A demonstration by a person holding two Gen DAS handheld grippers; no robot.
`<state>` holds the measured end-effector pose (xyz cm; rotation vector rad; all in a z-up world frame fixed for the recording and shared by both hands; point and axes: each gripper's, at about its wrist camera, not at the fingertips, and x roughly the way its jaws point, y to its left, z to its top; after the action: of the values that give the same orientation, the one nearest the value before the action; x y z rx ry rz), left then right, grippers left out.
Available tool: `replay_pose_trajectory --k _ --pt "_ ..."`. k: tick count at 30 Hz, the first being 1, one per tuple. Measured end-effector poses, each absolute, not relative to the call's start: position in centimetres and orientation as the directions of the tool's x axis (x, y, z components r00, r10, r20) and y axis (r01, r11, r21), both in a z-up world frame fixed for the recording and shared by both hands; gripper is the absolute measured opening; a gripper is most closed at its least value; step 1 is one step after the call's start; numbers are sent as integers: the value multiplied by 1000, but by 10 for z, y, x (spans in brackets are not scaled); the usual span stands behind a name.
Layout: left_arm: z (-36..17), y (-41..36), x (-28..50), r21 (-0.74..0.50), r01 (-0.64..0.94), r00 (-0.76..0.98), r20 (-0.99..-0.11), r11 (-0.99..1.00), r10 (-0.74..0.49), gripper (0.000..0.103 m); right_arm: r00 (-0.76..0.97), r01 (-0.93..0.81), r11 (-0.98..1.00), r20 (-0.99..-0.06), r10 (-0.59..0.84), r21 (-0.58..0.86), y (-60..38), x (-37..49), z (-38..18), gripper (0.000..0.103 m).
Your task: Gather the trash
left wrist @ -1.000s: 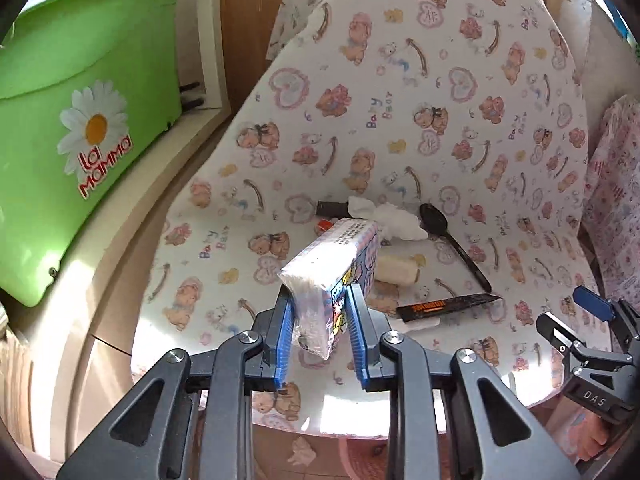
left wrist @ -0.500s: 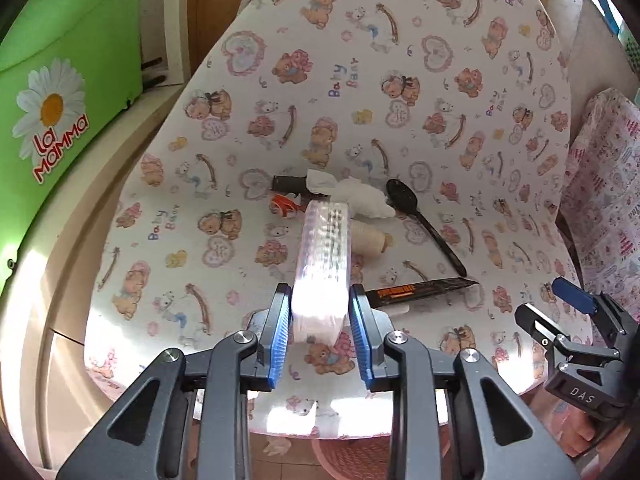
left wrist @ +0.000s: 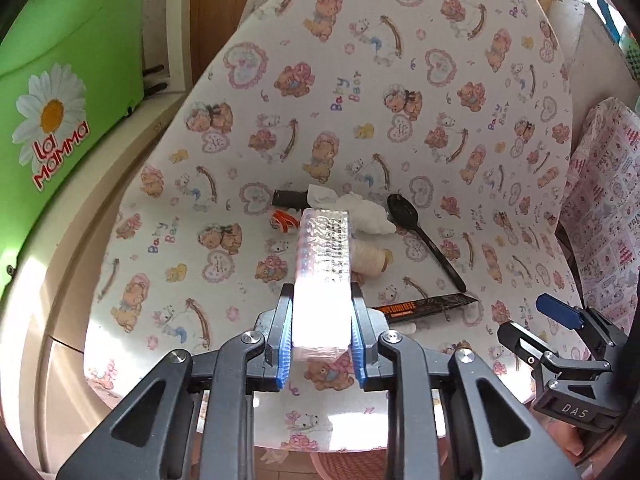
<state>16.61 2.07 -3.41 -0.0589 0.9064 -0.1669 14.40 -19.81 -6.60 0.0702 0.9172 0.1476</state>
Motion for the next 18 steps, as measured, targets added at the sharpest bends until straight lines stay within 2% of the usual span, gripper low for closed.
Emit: replay_pose_trajectory --k 2,4,5,6,8,11,18 --pt "-24 21 160 -64 115 658 -743 991 -124 23 575 -116 978 -790 211 176 -195 149 -67 81" --pt "-12 21 153 19 59 731 -681 998 -30 23 525 -165 953 -796 303 254 -189 155 -70 58" --pt "-8 21 149 64 19 763 -646 998 27 23 506 -176 941 -794 338 289 -186 158 -72 56" --pt "-4 21 146 101 -8 788 -611 995 68 23 501 -178 933 -788 358 312 -182 160 -73 55" --pt "2 25 144 87 -8 802 -594 996 58 23 501 -173 928 -781 372 331 -175 162 -75 55" --pt "4 35 145 35 -4 793 -609 999 24 23 500 -156 926 -781 375 344 -167 167 -78 55" --pt "2 40 152 12 12 777 -629 1000 -2 24 505 -80 934 -794 338 347 -165 185 -81 55"
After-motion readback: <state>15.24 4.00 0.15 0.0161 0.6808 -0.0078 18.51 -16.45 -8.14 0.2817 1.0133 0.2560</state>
